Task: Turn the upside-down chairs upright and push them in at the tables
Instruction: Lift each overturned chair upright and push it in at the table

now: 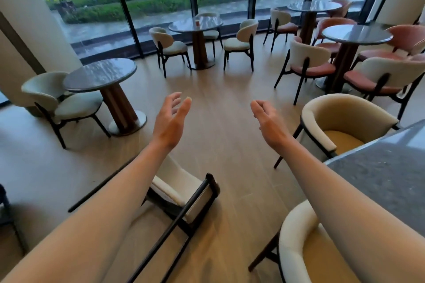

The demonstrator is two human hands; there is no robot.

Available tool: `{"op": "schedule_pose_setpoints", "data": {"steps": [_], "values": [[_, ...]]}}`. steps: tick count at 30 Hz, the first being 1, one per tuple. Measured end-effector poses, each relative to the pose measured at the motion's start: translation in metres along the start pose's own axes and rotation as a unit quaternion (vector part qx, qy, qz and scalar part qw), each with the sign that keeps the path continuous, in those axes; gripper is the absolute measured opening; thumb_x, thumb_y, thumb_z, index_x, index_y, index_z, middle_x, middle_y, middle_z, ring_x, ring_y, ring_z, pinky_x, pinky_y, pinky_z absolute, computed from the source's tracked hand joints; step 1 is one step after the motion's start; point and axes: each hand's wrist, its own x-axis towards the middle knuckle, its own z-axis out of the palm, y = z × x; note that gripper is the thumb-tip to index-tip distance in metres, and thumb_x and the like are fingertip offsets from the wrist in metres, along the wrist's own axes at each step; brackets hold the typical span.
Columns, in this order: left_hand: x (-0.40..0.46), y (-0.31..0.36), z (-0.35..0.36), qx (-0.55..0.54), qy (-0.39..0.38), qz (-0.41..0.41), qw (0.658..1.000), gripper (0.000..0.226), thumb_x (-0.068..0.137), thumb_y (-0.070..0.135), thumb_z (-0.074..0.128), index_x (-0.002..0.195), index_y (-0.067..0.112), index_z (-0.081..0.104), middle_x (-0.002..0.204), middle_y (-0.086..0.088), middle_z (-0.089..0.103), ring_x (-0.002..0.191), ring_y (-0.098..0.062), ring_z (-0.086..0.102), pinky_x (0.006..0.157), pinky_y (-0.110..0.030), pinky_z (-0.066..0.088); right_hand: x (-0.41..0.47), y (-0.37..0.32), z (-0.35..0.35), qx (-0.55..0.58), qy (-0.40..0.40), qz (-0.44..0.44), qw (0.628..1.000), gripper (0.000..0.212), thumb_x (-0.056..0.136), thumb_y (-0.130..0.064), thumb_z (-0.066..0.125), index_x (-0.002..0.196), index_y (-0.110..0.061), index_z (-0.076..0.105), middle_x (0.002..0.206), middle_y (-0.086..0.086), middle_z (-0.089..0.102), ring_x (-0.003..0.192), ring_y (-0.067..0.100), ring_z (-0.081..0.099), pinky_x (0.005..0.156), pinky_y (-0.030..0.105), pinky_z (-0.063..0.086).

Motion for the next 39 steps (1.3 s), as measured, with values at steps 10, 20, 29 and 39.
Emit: {"op": "schedule_pose_setpoints", "data": {"steps": [10,20,29,39], "values": [[0.134,-0.099,0.037,0.003,-0.013,-0.044,0.999,0.068,0.092,0.067,0.050,0.147,0.027,0.048,0.148,0.001,0.053,0.115,0.007,0.053,0.082,0.002,0.036,0.149,0.072,0.043,-0.007,-0.028,0.045,0.999,0.042,0.101,-0.060,0.047,0.128,-0.030,0.056,0.129,-0.003,0.061,0.123,0.014,0.056,0.097,0.035,0.044],[0.279,-0.195,0.102,-0.003,-0.049,-0.097,0.994,0.057,0.101,0.050,0.054,0.146,0.015,0.052,0.144,-0.008,0.058,0.119,-0.010,0.056,0.076,0.005,0.035,0.282,0.134,0.074,-0.013,-0.030,0.117,0.993,0.035,0.107,-0.049,0.048,0.126,-0.021,0.058,0.113,-0.016,0.059,0.110,0.004,0.057,0.079,0.022,0.041],[0.398,-0.230,0.142,-0.006,-0.039,-0.113,0.993,0.051,0.104,0.047,0.054,0.146,0.018,0.050,0.146,-0.007,0.056,0.122,-0.011,0.055,0.079,0.004,0.036,0.418,0.159,0.075,-0.040,-0.051,0.118,0.991,0.038,0.106,-0.051,0.050,0.125,-0.020,0.060,0.109,-0.018,0.059,0.101,-0.006,0.055,0.078,0.020,0.041],[0.557,-0.289,0.188,-0.012,0.088,-0.175,0.981,0.059,0.100,0.054,0.052,0.145,0.016,0.050,0.145,-0.006,0.056,0.129,-0.014,0.055,0.097,-0.019,0.040,0.662,0.204,0.103,-0.041,-0.198,0.075,0.976,0.043,0.101,-0.059,0.049,0.124,-0.024,0.059,0.107,-0.018,0.058,0.098,-0.008,0.055,0.077,0.019,0.039]]}}
